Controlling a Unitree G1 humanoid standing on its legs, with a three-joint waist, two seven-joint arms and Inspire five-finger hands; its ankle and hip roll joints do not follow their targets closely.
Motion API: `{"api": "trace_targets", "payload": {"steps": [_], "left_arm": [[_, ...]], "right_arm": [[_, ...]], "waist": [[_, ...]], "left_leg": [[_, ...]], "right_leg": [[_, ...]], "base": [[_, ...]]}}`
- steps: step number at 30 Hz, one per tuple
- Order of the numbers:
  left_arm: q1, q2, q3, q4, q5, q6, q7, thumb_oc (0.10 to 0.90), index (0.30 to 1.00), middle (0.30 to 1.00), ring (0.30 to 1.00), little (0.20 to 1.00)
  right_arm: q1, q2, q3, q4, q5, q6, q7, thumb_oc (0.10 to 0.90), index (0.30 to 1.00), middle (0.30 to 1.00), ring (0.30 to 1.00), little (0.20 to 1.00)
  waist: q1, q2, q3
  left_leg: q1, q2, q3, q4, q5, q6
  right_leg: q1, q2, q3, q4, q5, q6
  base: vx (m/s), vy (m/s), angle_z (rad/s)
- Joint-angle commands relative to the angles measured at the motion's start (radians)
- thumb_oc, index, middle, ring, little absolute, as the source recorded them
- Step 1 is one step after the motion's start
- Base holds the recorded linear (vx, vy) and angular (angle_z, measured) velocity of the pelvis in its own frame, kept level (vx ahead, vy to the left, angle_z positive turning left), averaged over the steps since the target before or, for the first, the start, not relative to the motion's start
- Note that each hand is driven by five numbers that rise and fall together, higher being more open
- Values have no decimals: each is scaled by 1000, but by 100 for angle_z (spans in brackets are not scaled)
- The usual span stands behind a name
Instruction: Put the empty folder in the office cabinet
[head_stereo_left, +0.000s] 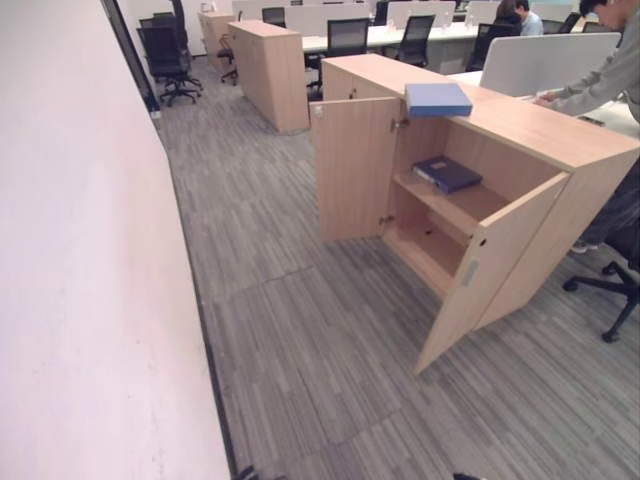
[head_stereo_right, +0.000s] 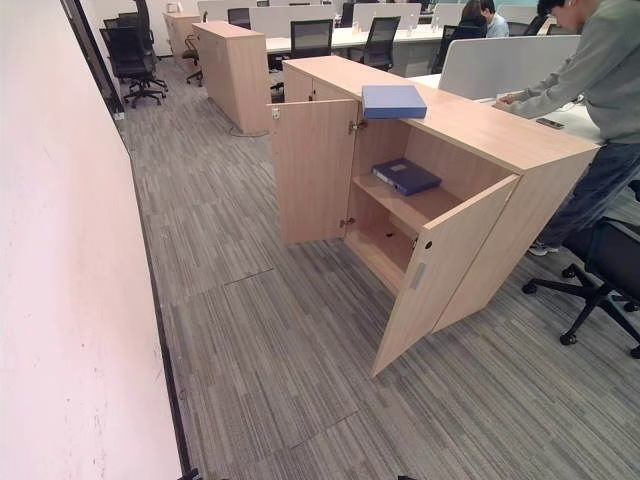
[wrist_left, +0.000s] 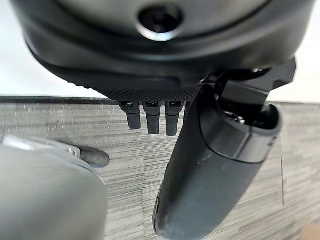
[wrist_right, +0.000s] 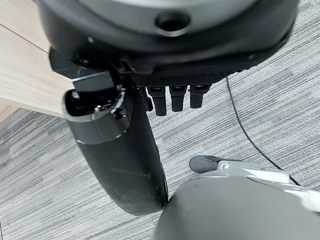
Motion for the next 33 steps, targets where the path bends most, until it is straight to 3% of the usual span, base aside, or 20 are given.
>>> {"api": "trace_targets", "payload": {"steps": [1, 12, 23, 33], "left_arm": [[-63, -26, 35, 26, -19, -54, 11, 800, 900, 900, 900, 900], [-59, -9, 28, -15, 33, -75, 45, 800, 900, 900, 900, 900], [-58, -22, 30, 80, 12, -35, -12, 800, 900, 900, 900, 900], [-85, -24, -63, 179, 241, 1, -15, 800, 900, 900, 900, 900]], "right_arm": [[-24, 4, 52, 28, 1, -7, -3, 800, 900, 900, 900, 900], [-23, 7, 54, 30, -5, -14, -17, 800, 900, 900, 900, 900], [-17, 1, 62, 42, -21, -3, 3, 800, 900, 900, 900, 900], [-58, -20, 79, 43, -52, 17, 22, 800, 900, 900, 900, 900]], "waist": [[-16, -8, -24], [-14, -9, -21], [-20, -4, -21], [-21, 9, 18]], "left_leg": [[-13, -11, -22, -7, -77, -16], [-11, -10, -23, -7, -78, -17], [1, -12, -21, -7, -83, -15], [-32, -10, -1, -7, -76, -6]], "right_leg": [[19, 3, -43, 7, -84, 48], [21, 3, -47, 7, -85, 48], [32, 3, -47, 7, -87, 47], [-18, -7, -67, 45, -74, 43]], "base": [[0, 0, 0], [0, 0, 0], [7, 1, 0], [3, -3, -1]]}}
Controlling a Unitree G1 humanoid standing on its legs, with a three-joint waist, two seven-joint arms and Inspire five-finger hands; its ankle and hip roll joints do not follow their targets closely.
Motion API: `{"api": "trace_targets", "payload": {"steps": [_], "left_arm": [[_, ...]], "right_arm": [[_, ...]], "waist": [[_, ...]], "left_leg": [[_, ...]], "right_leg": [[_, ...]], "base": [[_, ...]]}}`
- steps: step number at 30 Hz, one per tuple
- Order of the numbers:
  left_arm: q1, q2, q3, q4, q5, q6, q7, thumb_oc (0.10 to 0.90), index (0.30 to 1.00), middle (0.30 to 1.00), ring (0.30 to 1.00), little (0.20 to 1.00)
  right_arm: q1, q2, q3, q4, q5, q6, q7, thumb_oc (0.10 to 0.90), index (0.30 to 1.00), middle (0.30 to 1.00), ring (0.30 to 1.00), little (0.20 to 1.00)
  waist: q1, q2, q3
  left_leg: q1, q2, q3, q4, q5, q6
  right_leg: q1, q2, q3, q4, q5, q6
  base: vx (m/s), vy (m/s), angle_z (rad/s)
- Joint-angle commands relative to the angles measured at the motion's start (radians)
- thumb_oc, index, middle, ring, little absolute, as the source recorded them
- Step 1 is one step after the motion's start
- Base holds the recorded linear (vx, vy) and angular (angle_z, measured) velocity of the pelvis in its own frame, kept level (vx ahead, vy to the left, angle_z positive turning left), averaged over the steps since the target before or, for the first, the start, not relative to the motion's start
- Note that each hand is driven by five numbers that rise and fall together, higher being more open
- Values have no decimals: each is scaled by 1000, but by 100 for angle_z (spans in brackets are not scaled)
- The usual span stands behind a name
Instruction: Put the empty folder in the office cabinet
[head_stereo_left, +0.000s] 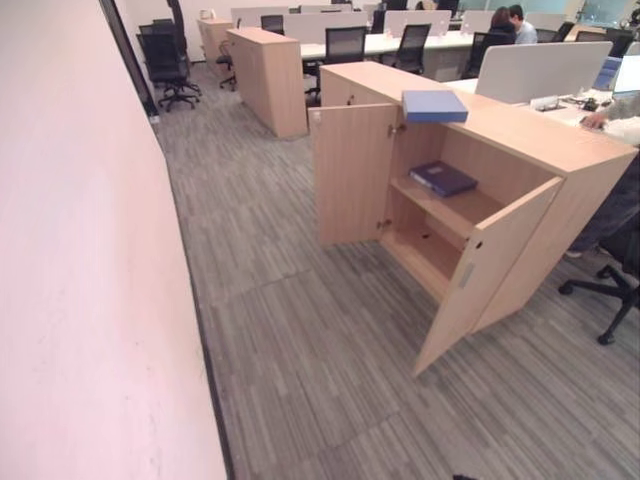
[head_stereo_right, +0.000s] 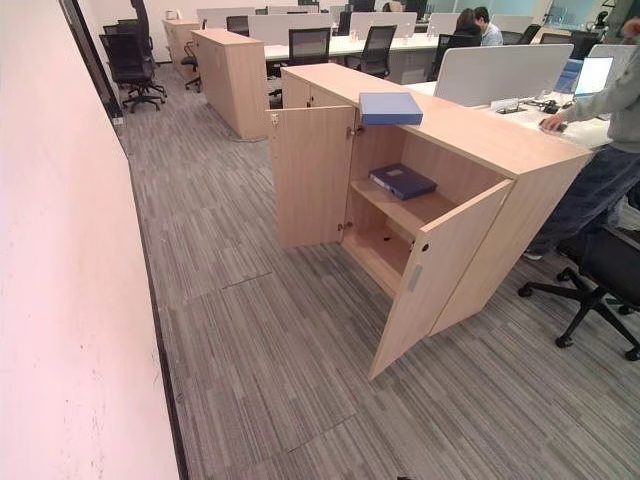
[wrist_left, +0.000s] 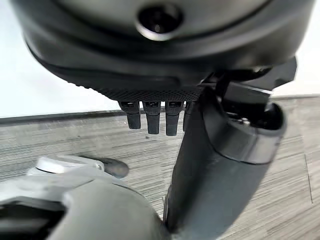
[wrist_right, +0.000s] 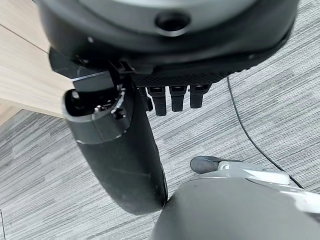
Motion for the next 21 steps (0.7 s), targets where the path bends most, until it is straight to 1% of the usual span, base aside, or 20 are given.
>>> {"api": "trace_targets", "payload": {"steps": [1, 3, 7, 8, 9, 10, 11, 12, 13, 14, 15, 16, 17, 19, 20, 21], "left_arm": [[-64, -33, -32, 64, 115, 1, -15, 800, 900, 900, 900, 900], [-69, -34, -58, 83, 185, 9, -13, 800, 900, 900, 900, 900], [-80, -28, -66, 76, 195, 12, -7, 800, 900, 900, 900, 900], [-100, -21, -70, 68, 192, 13, -3, 800, 900, 900, 900, 900], [-100, -21, -70, 68, 192, 13, -3, 800, 900, 900, 900, 900], [-121, -12, -80, 43, 191, 10, 2, 800, 900, 900, 900, 900], [-123, -10, -81, 37, 188, 9, 5, 800, 900, 900, 900, 900], [-126, -9, -85, 27, 188, 6, 11, 800, 900, 900, 900, 900], [-127, -9, -86, 27, 188, 7, 11, 800, 900, 900, 900, 900], [-128, -9, -87, 24, 187, 5, 16, 800, 900, 900, 900, 900], [-128, -8, -86, 21, 185, 5, 19, 800, 900, 900, 900, 900], [-118, -5, -80, 27, 185, 5, 22, 800, 900, 900, 900, 900], [-113, -4, -75, 31, 185, 4, 26, 800, 900, 900, 900, 900], [-104, -5, -72, 38, 182, 4, 32, 800, 900, 900, 900, 900], [-100, -6, -68, 43, 178, 3, 35, 800, 900, 900, 900, 900], [-98, -8, -63, 48, 175, 6, 37, 800, 900, 900, 900, 900]], "right_arm": [[-54, -16, 74, 40, -42, 8, 9, 800, 900, 900, 900, 900], [-62, -18, 77, 45, -48, 12, 13, 800, 900, 900, 900, 900], [-63, -18, 80, 49, -50, 11, 18, 800, 900, 900, 900, 900], [-73, -20, 77, 48, -46, 9, 17, 800, 900, 900, 900, 900], [-73, -20, 77, 48, -46, 9, 17, 800, 900, 900, 900, 900], [-81, -27, 74, 39, -38, 3, 15, 800, 900, 900, 900, 900], [-85, -31, 78, 39, -40, 5, 15, 800, 900, 900, 900, 900], [-90, -36, 80, 37, -41, 5, 10, 800, 900, 900, 900, 900], [-90, -36, 79, 37, -41, 5, 10, 800, 900, 900, 900, 900], [-92, -40, 80, 40, -40, 6, 7, 800, 900, 900, 900, 900], [-93, -44, 79, 42, -40, 6, 7, 800, 900, 900, 900, 900], [-92, -47, 74, 48, -38, 9, 6, 800, 900, 900, 900, 900], [-89, -48, 71, 53, -37, 8, 6, 800, 900, 900, 900, 900], [-90, -51, 63, 57, -31, 6, 1, 800, 900, 900, 900, 900], [-93, -51, 60, 56, -22, 4, -2, 800, 900, 900, 900, 900], [-93, -50, 55, 57, -17, 3, -4, 800, 900, 900, 900, 900]], "waist": [[-23, 1, 22], [-22, -2, 23], [-22, -9, 27], [-22, -23, 45], [-22, -23, 44], [-16, -45, 85], [-11, -46, 96], [-5, -46, 106], [-6, -44, 106], [-3, -46, 112], [2, -48, 111], [15, -47, 101], [23, -39, 98], [36, -17, 94], [44, -15, 101], [49, -9, 101]], "left_leg": [[-35, -10, -9, -7, -74, -5], [-33, -8, -8, -7, -76, -5], [-17, -1, -10, -7, -83, -3], [-58, 5, 2, 81, -109, -8], [-59, 5, 1, 81, -109, -8], [-211, 18, 32, 371, -135, -32], [-256, 21, 25, 469, -118, -31], [-295, 22, 14, 543, -90, -26], [-299, 24, 13, 549, -92, -27], [-334, 20, 6, 575, -74, -21], [-369, 19, 8, 571, -71, -16], [-394, 20, 0, 467, -72, -10], [-394, 26, -13, 392, -32, -18], [-387, 53, -40, 215, 60, -40], [-403, 55, -41, 126, 82, -47], [-415, 63, -41, 63, 96, -57]], "right_leg": [[-17, -6, -70, 42, -75, 44], [-14, -1, -67, 28, -78, 42], [-5, 7, -58, 27, -93, 38], [-21, 2, -55, 68, -112, 28], [-21, 2, -55, 68, -112, 28], [-21, -3, -51, 115, -141, -8], [-12, 1, -51, 116, -147, -21], [-1, 6, -52, 116, -156, -32], [-2, 8, -53, 116, -156, -32], [6, 9, -53, 115, -162, -35], [19, 7, -52, 109, -169, -33], [36, 5, -45, 100, -185, -25], [49, 10, -39, 94, -195, -23], [81, 21, -26, 82, -210, -20], [109, 20, -17, 75, -223, -20], [126, 22, -10, 71, -228, -19]], "base": [[36, -24, -5], [101, -49, -11], [95, -68, -13], [3, -67, -2], [-22, -185, -1], [-1, -157, 5], [33, -186, 12], [56, -68, 11], [66, -42, 4], [89, -12, -21], [245, 26, -17], [305, 73, -14], [342, 109, -5], [302, 112, -6], [325, 111, 9], [228, 71, 23]]}}
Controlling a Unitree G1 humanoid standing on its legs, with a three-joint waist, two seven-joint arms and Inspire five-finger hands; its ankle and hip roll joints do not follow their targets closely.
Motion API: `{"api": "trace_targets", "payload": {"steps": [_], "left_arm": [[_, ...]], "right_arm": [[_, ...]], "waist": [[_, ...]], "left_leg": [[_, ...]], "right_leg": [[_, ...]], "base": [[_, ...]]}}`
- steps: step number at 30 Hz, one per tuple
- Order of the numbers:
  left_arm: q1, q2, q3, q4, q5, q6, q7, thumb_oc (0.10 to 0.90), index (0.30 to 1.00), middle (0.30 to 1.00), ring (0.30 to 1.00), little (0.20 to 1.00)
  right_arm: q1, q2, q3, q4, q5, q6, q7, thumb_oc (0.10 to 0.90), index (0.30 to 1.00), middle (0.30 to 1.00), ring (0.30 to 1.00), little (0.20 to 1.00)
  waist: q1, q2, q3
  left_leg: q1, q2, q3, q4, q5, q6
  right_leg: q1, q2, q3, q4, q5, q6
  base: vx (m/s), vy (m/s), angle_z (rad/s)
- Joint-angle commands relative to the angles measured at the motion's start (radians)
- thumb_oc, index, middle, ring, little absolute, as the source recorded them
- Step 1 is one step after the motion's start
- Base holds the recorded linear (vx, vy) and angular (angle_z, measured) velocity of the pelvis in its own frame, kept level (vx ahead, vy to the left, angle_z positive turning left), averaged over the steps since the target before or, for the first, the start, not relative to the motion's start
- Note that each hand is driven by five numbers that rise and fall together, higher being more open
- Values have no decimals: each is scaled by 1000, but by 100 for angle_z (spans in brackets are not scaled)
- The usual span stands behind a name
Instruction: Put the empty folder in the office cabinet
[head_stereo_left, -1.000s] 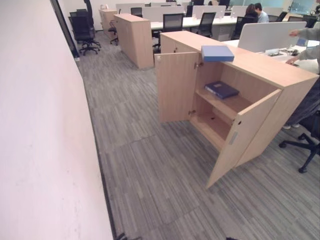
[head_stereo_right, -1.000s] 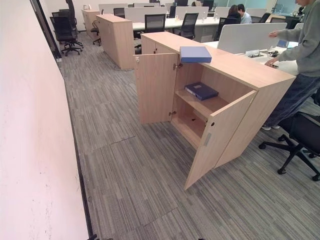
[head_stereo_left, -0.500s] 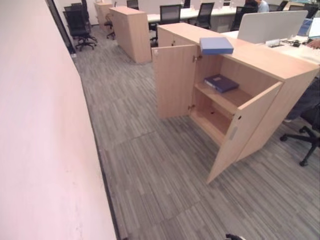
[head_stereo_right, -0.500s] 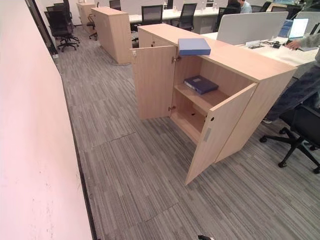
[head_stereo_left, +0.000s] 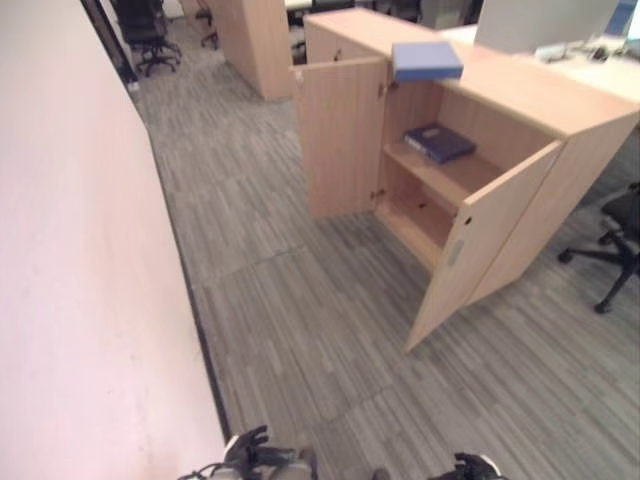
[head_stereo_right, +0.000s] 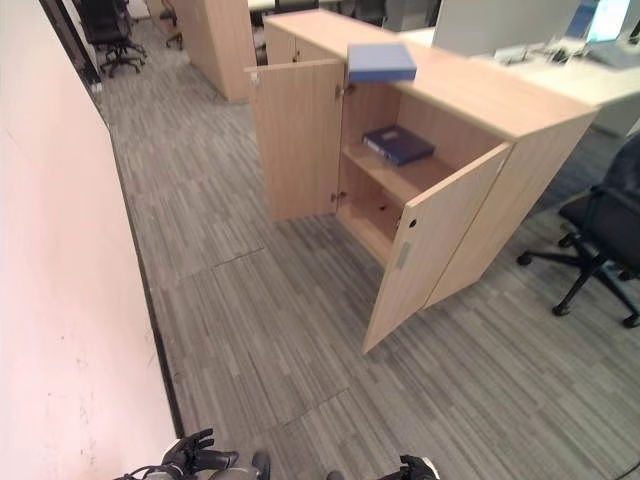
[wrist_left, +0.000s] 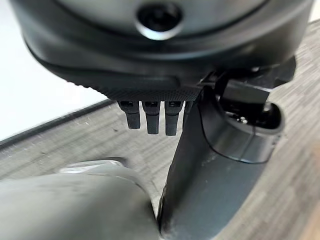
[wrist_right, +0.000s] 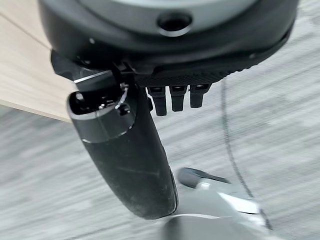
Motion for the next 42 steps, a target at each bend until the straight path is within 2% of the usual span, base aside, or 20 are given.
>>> {"api": "trace_targets", "payload": {"steps": [1, 6, 9, 11, 12, 13, 14, 15, 17, 18, 19, 21, 23, 24, 25, 26, 30, 35, 38, 42], "left_arm": [[92, -17, -7, 19, 15, 3, 33, 800, 900, 900, 900, 900], [143, -19, 46, 70, 32, 6, 28, 800, 900, 900, 900, 900], [159, -13, 52, 92, 64, 7, 27, 800, 900, 900, 900, 900], [166, -12, 51, 89, 74, 9, 17, 800, 900, 900, 900, 900], [166, -12, 51, 89, 74, 9, 17, 800, 900, 900, 900, 900], [168, -13, 47, 87, 80, 11, 14, 800, 900, 900, 900, 900], [170, -12, 43, 85, 86, 14, 13, 800, 900, 900, 900, 900], [170, -13, 43, 85, 86, 14, 13, 800, 900, 900, 900, 900], [175, -10, 29, 77, 98, 21, 6, 800, 900, 900, 900, 900], [175, -10, 29, 77, 98, 21, 6, 800, 900, 900, 900, 900], [181, -6, 20, 68, 104, 23, 0, 800, 900, 900, 900, 900], [181, -6, 10, 62, 102, 21, -3, 800, 900, 900, 900, 900], [185, -8, -10, 59, 105, 15, -3, 800, 900, 900, 900, 900], [184, -8, -10, 59, 105, 15, -3, 800, 900, 900, 900, 900], [189, -11, -16, 59, 113, 15, -7, 800, 900, 900, 900, 900], [202, -14, -24, 62, 126, 10, -5, 800, 900, 900, 900, 900], [206, -15, -2, 76, 137, 12, -9, 800, 900, 900, 900, 900], [195, -18, 14, 101, 153, 15, -5, 800, 900, 900, 900, 900], [176, -26, 22, 104, 132, 21, 2, 800, 900, 900, 900, 900], [155, -19, 14, 89, 117, 18, 13, 800, 900, 900, 900, 900]], "right_arm": [[8, -5, 13, -22, 13, -25, -9, 800, 900, 900, 900, 900], [29, 9, -3, 3, -39, -7, 11, 800, 900, 900, 900, 900], [33, 15, -5, 14, -61, -3, 25, 800, 900, 900, 900, 900], [29, 17, -5, 14, -75, 0, 31, 800, 900, 900, 900, 900], [29, 17, -5, 14, -75, 0, 31, 800, 900, 900, 900, 900], [27, 15, -6, 17, -79, 1, 33, 800, 900, 900, 900, 900], [22, 9, -10, 18, -80, 5, 35, 800, 900, 900, 900, 900], [22, 9, -10, 18, -80, 5, 35, 800, 900, 900, 900, 900], [7, 0, -3, 9, -82, 7, 33, 800, 900, 900, 900, 900], [7, 0, -3, 9, -82, 7, 33, 800, 900, 900, 900, 900], [-5, 0, 10, -3, -84, 3, 32, 800, 900, 900, 900, 900], [-22, 4, 27, -20, -79, -1, 34, 800, 900, 900, 900, 900], [-43, 2, 35, -42, -60, -8, 35, 800, 900, 900, 900, 900], [-43, 2, 35, -42, -60, -8, 35, 800, 900, 900, 900, 900], [-55, 0, 34, -51, -49, -10, 34, 800, 900, 900, 900, 900], [-75, -4, 31, -60, -35, -13, 30, 800, 900, 900, 900, 900], [-89, -3, 12, -85, -15, -13, 27, 800, 900, 900, 900, 900], [-60, -11, -7, -84, -7, -15, 23, 800, 900, 900, 900, 900], [-13, -23, -34, -33, 5, -11, 25, 800, 900, 900, 900, 900], [3, -26, -33, -5, 8, -11, 25, 800, 900, 900, 900, 900]], "waist": [[23, -5, -6], [55, 22, -72], [76, 6, -122], [90, -3, -140], [91, -4, -140], [96, -13, -141], [100, -6, -137], [102, -4, -139], [91, 21, -123], [91, 20, -122], [78, 38, -103], [56, 68, -80], [28, 81, -44], [28, 84, -44], [20, 81, -33], [5, 64, -21], [-30, 44, -8], [-49, 24, -34], [-72, 28, -63], [-76, 25, -70]], "left_leg": [[-118, 1, -3, -6, 60, 50], [-89, 40, 70, -69, 152, 25], [-53, -2, 94, -69, 139, 47], [-18, -46, 107, -67, 104, 77], [-17, -48, 109, -67, 103, 78], [3, -79, 113, -63, 83, 98], [39, -127, 106, -52, 43, 139], [37, -124, 106, -52, 44, 139], [114, -180, 78, -53, -10, 194], [113, -182, 78, -53, -10, 195], [171, -193, 55, -63, -43, 214], [216, -171, 14, -66, -59, 207], [258, -164, -29, -55, -76, 200], [257, -161, -30, -55, -75, 200], [276, -163, -46, -53, -87, 194], [311, -175, -59, -54, -112, 182], [374, -173, -78, -68, -150, 160], [423, -170, -107, -69, -213, 155], [467, -99, -119, -17, -270, 121], [408, -61, -98, 163, -209, 73]], "right_leg": [[174, 22, -16, -11, -129, 81], [268, -20, 4, -35, -160, 130], [260, -105, -12, 22, -138, 188], [236, -167, -29, 113, -80, 224], [236, -169, -29, 114, -81, 225], [222, -207, -44, 178, -20, 243], [149, -263, -57, 352, 122, 243], [146, -260, -56, 351, 124, 242], [70, -311, -93, 581, 287, 207], [69, -312, -92, 584, 285, 208], [-19, -323, -127, 703, 255, 189], [-114, -258, -167, 669, 89, 140], [-180, -173, -162, 555, 38, 127], [-179, -170, -164, 549, 42, 127], [-182, -147, -167, 440, 46, 137], [-218, -119, -167, 212, 97, 165], [-253, -78, -134, -30, 199, 208], [-229, -82, -137, -58, 227, 205], [-231, -53, -137, 35, 173, 174], [-182, -24, -152, 58, 118, 141]], "base": [[221, 80, 19], [453, 242, -37], [432, 277, -82], [336, 259, -48], [274, 226, -32], [295, 324, -3], [289, 323, 6], [246, 343, 36], [270, 359, 42], [306, 375, 44], [215, 180, 52], [244, 78, 36], [159, -53, 34], [143, -60, 49], [264, -109, 75], [275, -111, 59], [321, -101, 21], [360, -140, 33], [404, -193, 63], [349, -233, 19]]}}
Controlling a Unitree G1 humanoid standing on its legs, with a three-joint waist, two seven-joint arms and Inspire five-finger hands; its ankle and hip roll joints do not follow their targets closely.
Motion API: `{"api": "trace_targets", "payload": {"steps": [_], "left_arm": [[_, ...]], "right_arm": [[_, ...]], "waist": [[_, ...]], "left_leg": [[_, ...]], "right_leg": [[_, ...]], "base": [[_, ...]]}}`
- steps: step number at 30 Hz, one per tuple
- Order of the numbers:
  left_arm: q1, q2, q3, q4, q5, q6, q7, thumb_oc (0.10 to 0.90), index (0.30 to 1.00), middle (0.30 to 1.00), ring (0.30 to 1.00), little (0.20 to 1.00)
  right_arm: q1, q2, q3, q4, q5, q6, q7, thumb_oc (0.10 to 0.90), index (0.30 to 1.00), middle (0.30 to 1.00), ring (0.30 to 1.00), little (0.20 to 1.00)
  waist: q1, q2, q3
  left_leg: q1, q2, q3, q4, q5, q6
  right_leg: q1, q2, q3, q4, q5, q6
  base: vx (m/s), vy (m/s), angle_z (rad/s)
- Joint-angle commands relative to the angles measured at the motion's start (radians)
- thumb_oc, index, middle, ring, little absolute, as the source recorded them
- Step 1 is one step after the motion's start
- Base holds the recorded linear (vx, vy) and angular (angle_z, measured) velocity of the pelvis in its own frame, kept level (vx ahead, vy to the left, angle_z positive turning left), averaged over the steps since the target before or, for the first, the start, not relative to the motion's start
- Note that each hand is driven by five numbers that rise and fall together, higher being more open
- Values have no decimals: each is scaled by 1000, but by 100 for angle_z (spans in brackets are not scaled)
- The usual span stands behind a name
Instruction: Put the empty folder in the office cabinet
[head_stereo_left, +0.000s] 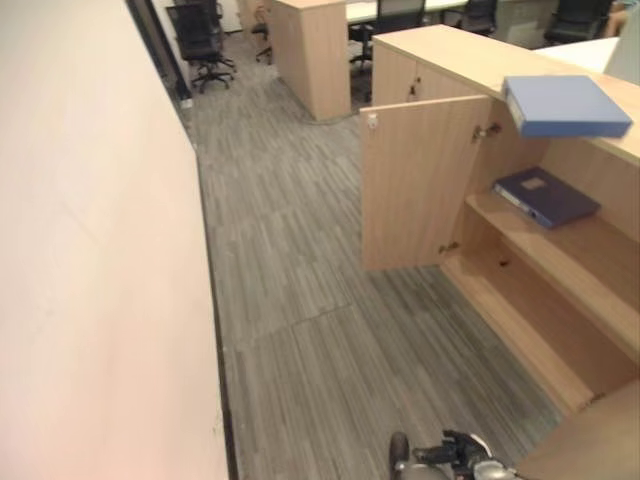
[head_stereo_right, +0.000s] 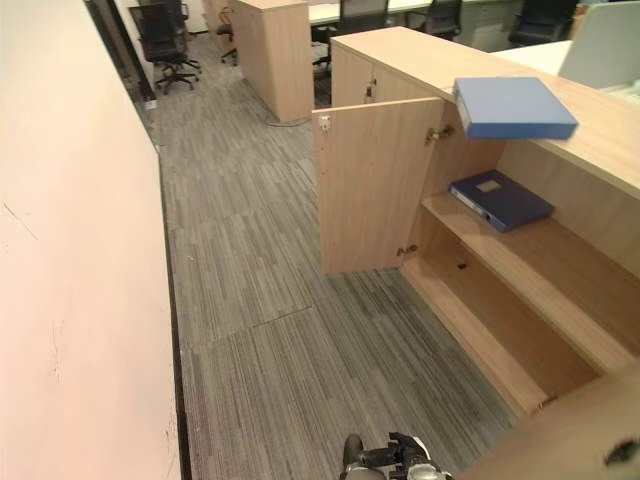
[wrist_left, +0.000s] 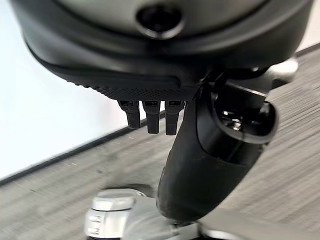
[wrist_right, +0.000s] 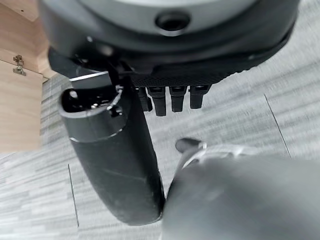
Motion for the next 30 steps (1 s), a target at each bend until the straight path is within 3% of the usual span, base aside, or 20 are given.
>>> {"api": "trace_targets", "payload": {"steps": [1, 2, 3, 4, 6, 7, 8, 9, 10, 11, 12, 13, 14, 16, 19, 23, 25, 27, 29, 30], "left_arm": [[-53, 10, 6, -47, -31, -23, 17, 800, 900, 900, 900, 900], [-53, 10, 6, -47, -31, -23, 17, 800, 900, 900, 900, 900], [-66, 25, 8, -83, -42, -24, 29, 800, 900, 900, 900, 900], [-76, 32, 2, -98, -40, -27, 42, 800, 900, 900, 900, 900], [-80, 34, -2, -107, -40, -29, 48, 800, 900, 900, 900, 900], [-79, 35, -4, -122, -46, -36, 55, 800, 900, 900, 900, 900], [-75, 35, -2, -127, -48, -39, 56, 800, 900, 900, 900, 900], [-75, 35, -2, -127, -48, -39, 56, 800, 900, 900, 900, 900], [-68, 42, 2, -138, -61, -46, 60, 800, 900, 900, 900, 900], [-68, 42, 2, -138, -61, -46, 60, 800, 900, 900, 900, 900], [-68, 45, 0, -137, -65, -51, 67, 800, 900, 900, 900, 900], [-68, 45, 0, -136, -65, -51, 67, 800, 900, 900, 900, 900], [-68, 37, -4, -112, -52, -46, 69, 800, 900, 900, 900, 900], [-65, 29, -3, -84, -31, -48, 73, 800, 900, 900, 900, 900], [-57, 28, -3, -64, -11, -46, 67, 800, 900, 900, 900, 900], [-53, 35, 0, -67, 6, -49, 60, 800, 900, 900, 900, 900], [-54, 37, 1, -70, 6, -50, 60, 800, 900, 900, 900, 900], [-53, 35, 2, -74, 9, -48, 57, 800, 900, 900, 900, 900], [-53, 41, 0, -70, 22, -40, 50, 800, 900, 900, 900, 900], [-53, 41, 0, -70, 22, -40, 50, 800, 900, 900, 900, 900]], "right_arm": [[42, -45, 49, 45, 13, 5, -15, 800, 900, 900, 900, 900], [42, -44, 49, 45, 13, 5, -15, 800, 900, 900, 900, 900], [51, -52, 42, 49, 18, 10, -23, 800, 900, 900, 900, 900], [53, -58, 39, 58, 19, 13, -27, 800, 900, 900, 900, 900], [49, -59, 38, 63, 24, 15, -31, 800, 900, 900, 900, 900], [55, -58, 35, 66, 34, 11, -35, 800, 900, 900, 900, 900], [58, -59, 37, 65, 35, 9, -32, 800, 900, 900, 900, 900], [58, -59, 37, 65, 35, 9, -32, 800, 900, 900, 900, 900], [58, -63, 43, 62, 35, 1, -35, 800, 900, 900, 900, 900], [58, -63, 43, 62, 35, 1, -35, 800, 900, 900, 900, 900], [54, -63, 42, 64, 36, -4, -38, 800, 900, 900, 900, 900], [54, -63, 42, 64, 36, -4, -38, 800, 900, 900, 900, 900], [55, -58, 41, 69, 23, -5, -35, 800, 900, 900, 900, 900], [62, -53, 36, 74, 10, -3, -32, 800, 900, 900, 900, 900], [70, -49, 26, 73, 9, 0, -29, 800, 900, 900, 900, 900], [79, -26, 43, 77, -26, 4, -11, 800, 900, 900, 900, 900], [77, -20, 42, 75, -25, 4, -10, 800, 900, 900, 900, 900], [74, -20, 37, 72, -30, 3, -4, 800, 900, 900, 900, 900], [67, -17, 48, 47, -40, -5, -5, 800, 900, 900, 900, 900], [67, -17, 48, 47, -40, -5, -5, 800, 900, 900, 900, 900]], "waist": [[-15, -59, 5], [-17, -61, 2], [5, -84, 32], [14, -108, 44], [25, -113, 50], [50, -127, 56], [63, -126, 58], [63, -129, 57], [82, -117, 58], [82, -118, 57], [104, -91, 55], [104, -92, 59], [110, -73, 50], [106, -59, 33], [100, -57, 7], [105, -53, -38], [105, -53, -39], [107, -41, -33], [112, -28, -30], [111, -29, -30]], "left_leg": [[-210, -9, 57, 315, 140, -36], [-214, -11, 55, 315, 143, -36], [-342, -20, 56, 595, 221, -38], [-411, -32, 77, 661, 219, -19], [-466, -18, 105, 677, 185, 2], [-543, -18, 122, 591, 133, 30], [-557, -19, 120, 492, 115, 37], [-556, -21, 121, 486, 119, 38], [-554, -25, 73, 240, 141, 25], [-552, -27, 73, 233, 146, 26], [-559, -13, -52, 3, 260, -15], [-549, -14, -51, -8, 265, -15], [-524, -16, -146, -124, 296, -39], [-483, -10, -162, -173, 322, -51], [-457, -23, -148, -185, 314, -43], [-392, -69, -90, -200, 270, 7], [-379, -76, -75, -200, 258, 19], [-350, -89, -37, -200, 231, 46], [-316, -93, 22, -200, 193, 63], [-316, -93, 21, -200, 193, 63]], "right_leg": [[78, -17, 26, -37, -87, 64], [74, -20, 24, -37, -86, 64], [122, -13, 33, -34, -116, 33], [143, -25, 40, -39, -127, 22], [163, -23, 47, -38, -142, 17], [203, -29, 69, -49, -165, 19], [220, -28, 82, -54, -174, 24], [218, -31, 82, -55, -173, 24], [240, -25, 106, -56, -195, 35], [239, -27, 105, -56, -194, 35], [282, -4, 144, -66, -215, 40], [288, -5, 144, -66, -217, 40], [313, 6, 184, -68, -232, 49], [331, -4, 204, -75, -238, 64], [336, -29, 234, -86, -231, 82], [302, -99, 261, -45, -218, 140], [282, -111, 264, -6, -215, 150], [235, -150, 226, 97, -193, 169], [178, -223, 47, 217, -150, 139], [179, -224, 46, 218, -151, 140]], "base": [[200, -181, -17], [326, -337, -1], [187, -244, -15], [274, -295, -16], [214, -105, -18], [307, -7, -16], [307, -12, -25], [321, 105, -40], [203, 86, -42], [450, 198, -51], [249, 105, -44], [452, 198, -73], [206, 85, -67], [366, 237, -86], [276, 219, -65], [246, 253, -65], [110, 144, -40], [154, 233, -36], [144, 202, -75], [132, 106, -74]]}}
